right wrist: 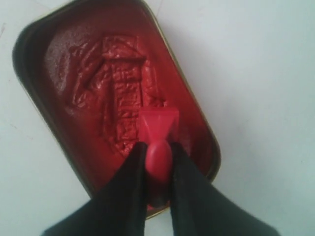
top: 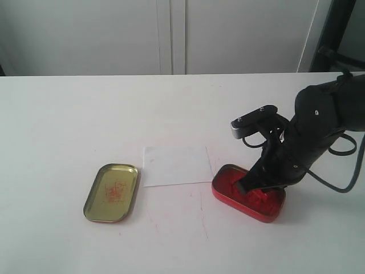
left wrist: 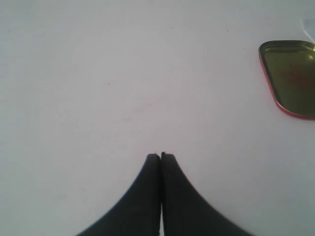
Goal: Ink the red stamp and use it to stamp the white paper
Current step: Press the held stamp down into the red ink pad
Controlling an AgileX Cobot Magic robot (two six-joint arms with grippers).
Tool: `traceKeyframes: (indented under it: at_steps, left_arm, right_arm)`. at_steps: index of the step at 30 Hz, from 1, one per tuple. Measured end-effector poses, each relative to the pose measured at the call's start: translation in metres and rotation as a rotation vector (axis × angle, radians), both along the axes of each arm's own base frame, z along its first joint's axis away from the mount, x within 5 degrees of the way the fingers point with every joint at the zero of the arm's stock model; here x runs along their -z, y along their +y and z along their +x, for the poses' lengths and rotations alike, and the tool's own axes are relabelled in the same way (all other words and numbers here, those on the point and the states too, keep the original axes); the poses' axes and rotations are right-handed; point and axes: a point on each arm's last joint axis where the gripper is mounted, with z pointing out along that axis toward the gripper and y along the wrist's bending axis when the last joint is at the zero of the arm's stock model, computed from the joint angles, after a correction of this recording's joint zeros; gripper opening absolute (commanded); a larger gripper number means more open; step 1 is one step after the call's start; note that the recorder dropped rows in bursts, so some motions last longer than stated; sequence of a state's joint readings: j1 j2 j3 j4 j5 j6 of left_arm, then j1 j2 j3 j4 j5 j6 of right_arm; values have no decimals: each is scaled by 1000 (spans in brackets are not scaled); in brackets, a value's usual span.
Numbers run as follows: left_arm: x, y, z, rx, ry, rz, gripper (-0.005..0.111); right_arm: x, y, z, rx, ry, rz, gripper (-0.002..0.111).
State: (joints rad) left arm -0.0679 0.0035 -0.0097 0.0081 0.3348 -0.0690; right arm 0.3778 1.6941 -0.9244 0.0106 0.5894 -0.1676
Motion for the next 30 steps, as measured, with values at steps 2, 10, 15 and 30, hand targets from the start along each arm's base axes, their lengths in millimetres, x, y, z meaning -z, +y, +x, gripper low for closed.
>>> traceKeyframes:
  at_steps: [2, 10, 15, 30]
  left_arm:
    - [0, 0, 0, 0, 0, 0, 0]
    - [0, 0, 0, 0, 0, 0, 0]
    - [0, 0, 0, 0, 0, 0, 0]
    - [0, 0, 0, 0, 0, 0, 0]
  right_arm:
    - [4, 0, 1, 0, 13, -5, 0]
    - [17, 1, 4, 5, 45, -19, 0]
    - [21, 2, 6, 5, 56, -24, 0]
    - [26, 3, 7, 7, 86, -35, 0]
